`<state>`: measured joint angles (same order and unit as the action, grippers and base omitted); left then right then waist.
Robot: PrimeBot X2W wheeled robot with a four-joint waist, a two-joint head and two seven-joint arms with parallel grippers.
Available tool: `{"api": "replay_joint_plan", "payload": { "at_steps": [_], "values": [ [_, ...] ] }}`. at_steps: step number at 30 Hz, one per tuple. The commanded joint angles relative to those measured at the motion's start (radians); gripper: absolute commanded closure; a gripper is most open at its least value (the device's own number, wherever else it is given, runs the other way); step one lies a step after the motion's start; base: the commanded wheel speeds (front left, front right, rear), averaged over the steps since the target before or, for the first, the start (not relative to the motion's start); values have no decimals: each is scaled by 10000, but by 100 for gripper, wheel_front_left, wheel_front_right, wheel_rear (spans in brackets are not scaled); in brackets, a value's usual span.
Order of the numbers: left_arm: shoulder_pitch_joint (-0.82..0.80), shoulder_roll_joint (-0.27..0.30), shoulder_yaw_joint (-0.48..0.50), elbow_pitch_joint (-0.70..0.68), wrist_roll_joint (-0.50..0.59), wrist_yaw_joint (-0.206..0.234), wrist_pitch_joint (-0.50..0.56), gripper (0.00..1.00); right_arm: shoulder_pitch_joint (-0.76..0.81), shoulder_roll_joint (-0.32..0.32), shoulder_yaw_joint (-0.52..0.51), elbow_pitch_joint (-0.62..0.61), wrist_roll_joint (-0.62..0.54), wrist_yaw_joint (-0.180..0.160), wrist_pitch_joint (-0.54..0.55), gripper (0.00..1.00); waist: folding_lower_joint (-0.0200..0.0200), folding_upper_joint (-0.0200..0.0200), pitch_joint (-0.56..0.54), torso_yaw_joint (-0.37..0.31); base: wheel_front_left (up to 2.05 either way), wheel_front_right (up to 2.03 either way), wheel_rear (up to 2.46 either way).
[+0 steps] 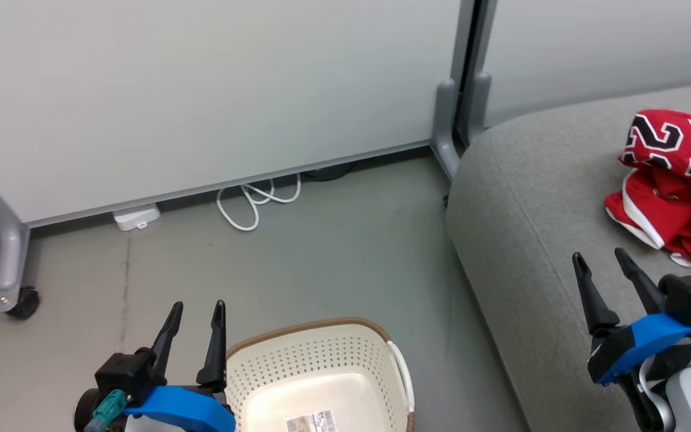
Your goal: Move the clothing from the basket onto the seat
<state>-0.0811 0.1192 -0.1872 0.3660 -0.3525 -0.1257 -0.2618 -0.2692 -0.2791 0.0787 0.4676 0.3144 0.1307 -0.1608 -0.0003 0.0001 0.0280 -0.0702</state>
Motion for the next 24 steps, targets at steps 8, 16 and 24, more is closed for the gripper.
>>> {"api": "replay_joint_plan", "payload": {
  "at_steps": [8, 16, 24],
  "values": [
    [89, -33, 395, 325, 163, -77, -45, 0, 1301, 711, -738, -1431, -588, 1, 365, 0, 3, -1, -418, 831, 0, 0, 0],
    [66, -49, 740, 815, 124, -79, -44, 0, 1949, 1296, -1117, -2256, -852, 1, 580, 0, 3, -1, -509, 1147, 0, 0, 0],
    [-122, -73, 716, 1096, 44, -79, -44, 0, 2187, 1539, -1227, -2579, -839, 1, 759, 0, 3, -1, -517, 1347, 0, 0, 0]
  ]
}}
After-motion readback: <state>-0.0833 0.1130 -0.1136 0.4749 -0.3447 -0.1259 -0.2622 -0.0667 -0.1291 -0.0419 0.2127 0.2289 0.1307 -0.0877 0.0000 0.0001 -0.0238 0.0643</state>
